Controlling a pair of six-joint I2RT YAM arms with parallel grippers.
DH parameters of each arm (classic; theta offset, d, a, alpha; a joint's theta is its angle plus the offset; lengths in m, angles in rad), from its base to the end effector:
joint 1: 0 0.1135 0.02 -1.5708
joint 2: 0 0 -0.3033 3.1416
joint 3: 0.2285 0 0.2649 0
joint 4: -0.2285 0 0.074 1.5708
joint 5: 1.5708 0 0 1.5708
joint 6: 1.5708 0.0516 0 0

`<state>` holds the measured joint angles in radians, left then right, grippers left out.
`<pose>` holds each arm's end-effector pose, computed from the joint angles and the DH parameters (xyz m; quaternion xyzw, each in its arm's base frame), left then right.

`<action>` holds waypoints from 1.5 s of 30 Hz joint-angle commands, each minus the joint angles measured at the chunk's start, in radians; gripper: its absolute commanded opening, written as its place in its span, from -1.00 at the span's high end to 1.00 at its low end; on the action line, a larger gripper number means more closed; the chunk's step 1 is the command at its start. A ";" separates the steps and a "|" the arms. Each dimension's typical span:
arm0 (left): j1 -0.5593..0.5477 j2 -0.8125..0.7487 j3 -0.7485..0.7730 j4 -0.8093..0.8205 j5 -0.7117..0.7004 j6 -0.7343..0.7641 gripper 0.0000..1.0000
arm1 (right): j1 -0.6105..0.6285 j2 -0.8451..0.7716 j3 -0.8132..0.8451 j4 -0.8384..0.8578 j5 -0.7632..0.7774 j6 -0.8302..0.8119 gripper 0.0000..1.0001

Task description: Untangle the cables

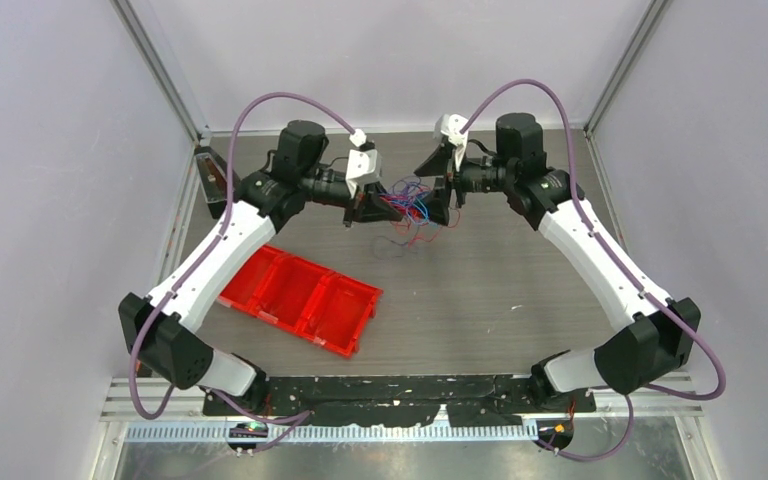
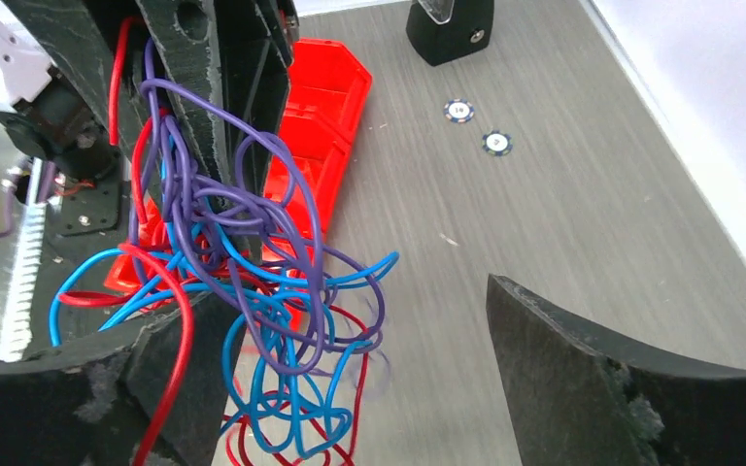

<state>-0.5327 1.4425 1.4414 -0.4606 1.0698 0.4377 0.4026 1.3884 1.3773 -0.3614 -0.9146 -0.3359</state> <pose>0.2593 -0.2054 0.4300 0.5785 0.5218 -0.4544 0.4319 0.2801 0.1637 0.4305 -0.4996 0.6012 0.3813 0.4936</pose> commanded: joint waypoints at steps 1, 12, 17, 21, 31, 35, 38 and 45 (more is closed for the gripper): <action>-0.021 0.056 0.116 -0.110 0.088 0.116 0.97 | 0.042 0.033 0.072 -0.019 -0.007 -0.099 -0.77; 0.128 -0.117 -0.208 0.472 -0.221 -0.347 -0.31 | 0.001 -0.044 0.020 0.201 0.063 0.205 0.89; 0.152 -0.211 -0.405 0.585 -0.367 -0.262 -0.88 | -0.047 -0.054 -0.006 0.399 0.106 0.479 0.89; 0.128 -0.208 -0.509 0.708 -0.386 -0.276 -0.99 | -0.056 -0.061 -0.010 0.492 0.196 0.643 0.89; -0.028 -0.082 -0.461 0.916 -0.576 -0.334 -0.58 | -0.060 -0.048 -0.012 0.566 0.363 0.851 0.89; -0.058 -0.056 -0.450 0.972 -0.607 -0.333 -0.35 | -0.061 -0.050 -0.025 0.570 0.373 0.870 0.89; -0.075 -0.032 -0.430 0.997 -0.605 -0.343 -0.14 | -0.060 -0.064 -0.042 0.574 0.375 0.870 0.89; -0.105 0.019 -0.369 1.016 -0.583 -0.392 0.08 | -0.071 -0.080 -0.063 0.572 0.380 0.867 0.89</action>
<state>-0.6209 1.4460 1.0153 0.4656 0.4873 0.0772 0.3416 1.3647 1.3148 0.1501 -0.5529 0.5125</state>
